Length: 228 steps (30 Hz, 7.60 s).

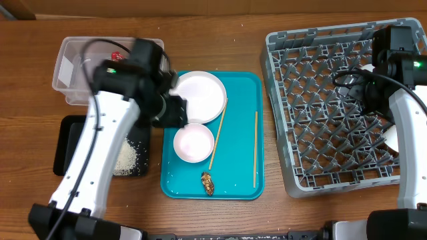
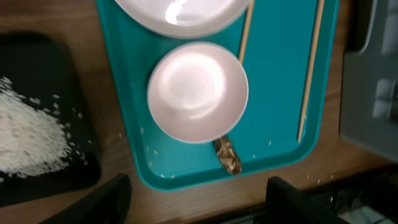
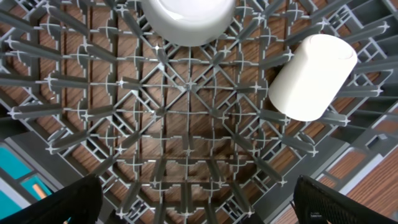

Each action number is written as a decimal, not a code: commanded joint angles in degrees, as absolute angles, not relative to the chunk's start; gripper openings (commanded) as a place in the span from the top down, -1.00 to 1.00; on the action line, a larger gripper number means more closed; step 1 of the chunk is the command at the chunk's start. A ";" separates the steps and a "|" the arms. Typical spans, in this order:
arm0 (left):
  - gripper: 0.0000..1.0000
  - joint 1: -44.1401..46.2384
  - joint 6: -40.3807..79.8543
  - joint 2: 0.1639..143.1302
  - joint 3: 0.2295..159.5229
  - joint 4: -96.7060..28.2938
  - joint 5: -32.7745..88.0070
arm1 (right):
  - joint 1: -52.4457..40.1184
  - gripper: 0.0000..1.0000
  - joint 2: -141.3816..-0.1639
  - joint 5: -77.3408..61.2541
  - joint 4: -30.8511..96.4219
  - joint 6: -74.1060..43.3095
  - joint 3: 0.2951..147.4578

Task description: Sort waste into correct bins and load items into the dishwasher

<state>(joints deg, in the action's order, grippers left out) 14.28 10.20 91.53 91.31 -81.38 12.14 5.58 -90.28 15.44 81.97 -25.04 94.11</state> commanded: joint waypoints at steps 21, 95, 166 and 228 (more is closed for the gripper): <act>-0.63 37.43 18.04 91.59 57.98 -60.07 11.46 | 5.76 -1.00 -89.62 13.17 81.41 -25.12 94.45; 0.92 -13.43 24.47 84.71 58.13 -46.70 -6.20 | 5.76 -1.00 -89.62 13.15 81.56 -25.12 94.45; 0.71 20.01 15.88 110.89 74.11 -49.34 23.46 | 5.76 -1.00 -89.62 12.25 81.38 -25.15 94.45; -1.00 -6.74 22.92 82.94 88.23 -77.14 -0.08 | -28.12 -0.07 -119.24 -15.92 73.78 -13.76 92.95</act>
